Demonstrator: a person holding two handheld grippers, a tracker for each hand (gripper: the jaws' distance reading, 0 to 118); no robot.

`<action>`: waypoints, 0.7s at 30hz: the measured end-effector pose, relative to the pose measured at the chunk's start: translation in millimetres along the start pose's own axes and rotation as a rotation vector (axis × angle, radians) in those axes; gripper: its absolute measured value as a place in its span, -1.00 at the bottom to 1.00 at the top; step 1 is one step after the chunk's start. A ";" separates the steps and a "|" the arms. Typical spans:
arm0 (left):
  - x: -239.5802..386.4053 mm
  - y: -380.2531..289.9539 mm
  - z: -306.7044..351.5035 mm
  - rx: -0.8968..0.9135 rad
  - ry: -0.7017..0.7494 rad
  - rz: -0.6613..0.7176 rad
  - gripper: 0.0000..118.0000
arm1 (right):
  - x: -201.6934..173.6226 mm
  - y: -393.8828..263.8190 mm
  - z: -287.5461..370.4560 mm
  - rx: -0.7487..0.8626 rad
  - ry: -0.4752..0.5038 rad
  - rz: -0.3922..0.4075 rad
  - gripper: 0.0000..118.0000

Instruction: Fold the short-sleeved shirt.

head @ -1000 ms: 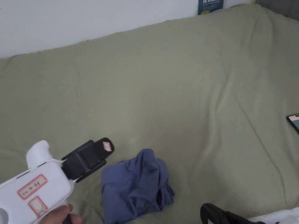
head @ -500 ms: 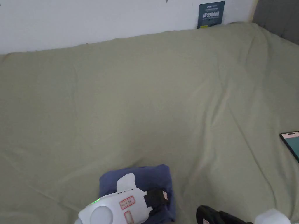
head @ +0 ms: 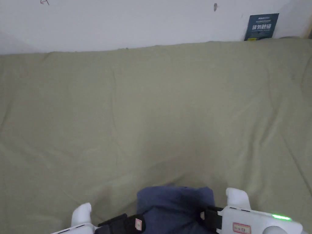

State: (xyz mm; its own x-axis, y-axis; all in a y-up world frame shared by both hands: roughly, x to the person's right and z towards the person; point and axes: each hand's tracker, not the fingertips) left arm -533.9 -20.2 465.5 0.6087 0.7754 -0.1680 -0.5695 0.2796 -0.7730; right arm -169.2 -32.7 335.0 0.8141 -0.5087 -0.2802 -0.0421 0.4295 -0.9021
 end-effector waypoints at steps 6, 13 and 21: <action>5.7 -1.4 -64.1 -0.003 -0.155 -0.012 0.99 | -3.9 -7.7 8.6 0.012 0.010 0.033 -1.00; 36.5 15.0 -72.4 -0.080 0.031 -0.091 -0.54 | -10.2 -11.5 30.8 0.069 0.041 0.040 -1.00; -7.2 53.2 65.5 0.073 0.118 -0.097 -0.54 | -35.6 -25.3 70.9 0.105 0.020 0.091 -1.00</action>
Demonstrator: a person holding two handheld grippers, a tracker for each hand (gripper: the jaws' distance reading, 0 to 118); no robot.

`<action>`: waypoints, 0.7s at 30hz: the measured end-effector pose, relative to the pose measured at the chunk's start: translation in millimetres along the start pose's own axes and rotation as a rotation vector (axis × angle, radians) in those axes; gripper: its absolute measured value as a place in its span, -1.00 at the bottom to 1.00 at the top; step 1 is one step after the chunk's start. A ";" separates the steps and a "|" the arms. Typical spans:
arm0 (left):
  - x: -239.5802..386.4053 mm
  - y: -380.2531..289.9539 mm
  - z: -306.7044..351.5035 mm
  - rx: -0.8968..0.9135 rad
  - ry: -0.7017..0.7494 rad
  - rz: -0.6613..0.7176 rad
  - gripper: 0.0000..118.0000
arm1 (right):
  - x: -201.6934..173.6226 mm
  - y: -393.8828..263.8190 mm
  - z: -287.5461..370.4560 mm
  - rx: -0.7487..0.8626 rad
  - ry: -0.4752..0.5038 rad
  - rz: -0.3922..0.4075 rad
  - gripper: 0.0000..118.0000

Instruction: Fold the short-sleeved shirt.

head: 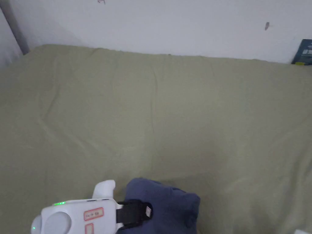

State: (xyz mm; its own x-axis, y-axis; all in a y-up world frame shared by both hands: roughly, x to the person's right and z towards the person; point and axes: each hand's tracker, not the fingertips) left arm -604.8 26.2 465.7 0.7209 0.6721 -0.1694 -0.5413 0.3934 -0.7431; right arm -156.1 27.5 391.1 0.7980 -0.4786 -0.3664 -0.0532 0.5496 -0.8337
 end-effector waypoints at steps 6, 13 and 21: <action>-124.0 73.6 130.0 0.019 0.316 0.008 -0.54 | -16.6 -11.9 16.5 -0.001 -0.017 0.030 -1.00; -255.9 112.2 229.5 -0.098 0.578 0.002 -0.53 | -46.0 -18.3 22.1 -0.010 -0.038 0.053 -1.00; -293.0 75.4 280.1 0.169 0.494 0.078 0.93 | -67.7 -20.6 27.6 0.010 -0.001 0.060 -0.97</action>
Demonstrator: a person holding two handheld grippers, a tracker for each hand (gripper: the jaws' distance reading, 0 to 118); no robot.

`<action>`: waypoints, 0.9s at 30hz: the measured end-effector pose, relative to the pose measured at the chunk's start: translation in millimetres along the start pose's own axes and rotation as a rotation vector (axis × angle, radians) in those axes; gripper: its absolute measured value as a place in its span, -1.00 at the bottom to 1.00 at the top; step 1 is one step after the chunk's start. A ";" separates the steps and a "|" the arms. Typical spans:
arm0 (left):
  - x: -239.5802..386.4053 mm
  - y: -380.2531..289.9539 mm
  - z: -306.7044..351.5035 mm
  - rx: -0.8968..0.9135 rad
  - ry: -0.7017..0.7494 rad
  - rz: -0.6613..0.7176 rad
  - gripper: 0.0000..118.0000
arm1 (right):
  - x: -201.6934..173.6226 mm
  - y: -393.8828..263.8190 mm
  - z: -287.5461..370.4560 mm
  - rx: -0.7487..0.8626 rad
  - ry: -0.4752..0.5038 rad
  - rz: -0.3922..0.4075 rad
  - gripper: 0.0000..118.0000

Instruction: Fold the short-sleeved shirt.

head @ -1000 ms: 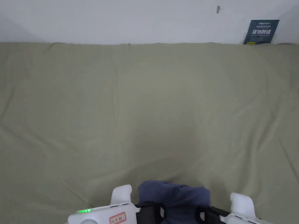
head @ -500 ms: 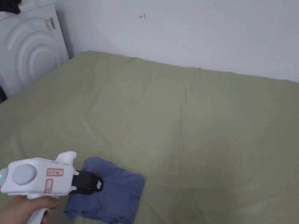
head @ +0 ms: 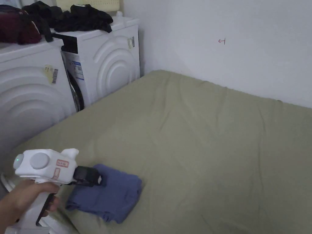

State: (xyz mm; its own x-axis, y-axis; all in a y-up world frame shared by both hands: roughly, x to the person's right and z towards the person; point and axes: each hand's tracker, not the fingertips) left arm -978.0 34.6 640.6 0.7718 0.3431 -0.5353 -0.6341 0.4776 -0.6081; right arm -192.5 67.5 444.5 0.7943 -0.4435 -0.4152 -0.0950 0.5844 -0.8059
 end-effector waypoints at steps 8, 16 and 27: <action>128.3 -64.1 151.2 0.416 0.268 -0.128 -0.88 | -10.5 0.0 49.9 0.178 -0.005 0.115 -0.97; 387.5 -178.3 212.0 0.971 -0.029 -0.400 -0.93 | -35.1 37.5 173.7 0.636 -0.121 0.430 -0.97; 531.2 -227.3 238.1 0.997 -0.199 -0.499 -0.93 | -48.9 81.4 250.0 0.857 -0.240 0.417 -0.97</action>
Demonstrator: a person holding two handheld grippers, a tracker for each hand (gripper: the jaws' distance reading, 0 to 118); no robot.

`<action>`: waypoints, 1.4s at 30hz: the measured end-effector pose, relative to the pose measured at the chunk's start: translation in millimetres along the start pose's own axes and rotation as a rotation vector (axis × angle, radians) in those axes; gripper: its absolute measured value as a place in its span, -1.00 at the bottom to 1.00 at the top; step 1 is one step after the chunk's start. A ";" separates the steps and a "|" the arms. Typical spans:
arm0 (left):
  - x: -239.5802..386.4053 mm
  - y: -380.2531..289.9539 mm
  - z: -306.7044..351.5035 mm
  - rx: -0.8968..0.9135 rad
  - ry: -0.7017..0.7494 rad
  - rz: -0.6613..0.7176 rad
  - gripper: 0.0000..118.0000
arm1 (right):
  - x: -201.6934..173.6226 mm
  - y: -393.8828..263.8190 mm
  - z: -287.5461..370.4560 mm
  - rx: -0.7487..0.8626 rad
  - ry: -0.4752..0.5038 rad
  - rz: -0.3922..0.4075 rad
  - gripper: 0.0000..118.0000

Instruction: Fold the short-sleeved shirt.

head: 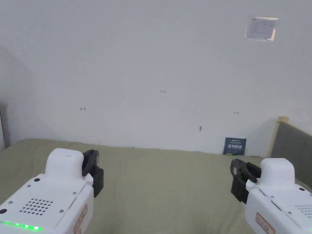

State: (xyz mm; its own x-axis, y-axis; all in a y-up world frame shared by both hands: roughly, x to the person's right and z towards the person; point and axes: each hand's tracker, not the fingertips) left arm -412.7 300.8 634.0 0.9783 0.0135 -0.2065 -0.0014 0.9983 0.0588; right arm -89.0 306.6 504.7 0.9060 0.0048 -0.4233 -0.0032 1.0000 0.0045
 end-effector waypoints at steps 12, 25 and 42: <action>-3.4 -6.9 -6.1 -0.039 -0.002 -0.017 -0.92 | -4.2 -11.8 -5.7 -0.012 0.015 0.059 -0.91; -5.7 -5.1 -4.0 -0.024 0.026 -0.033 0.71 | -12.5 -15.0 -9.0 -0.021 0.027 0.067 0.84; -9.3 0.7 -2.5 -0.008 0.024 -0.022 1.00 | -15.6 11.0 3.4 -0.071 0.005 -0.163 1.00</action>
State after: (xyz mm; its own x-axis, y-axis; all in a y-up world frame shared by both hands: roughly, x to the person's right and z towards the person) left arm -422.3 301.5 633.5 0.9729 -0.0067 -0.2313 0.0180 0.9988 0.0465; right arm -101.7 317.5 514.4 0.8949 -0.1576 -0.4176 0.1138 0.9852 -0.1281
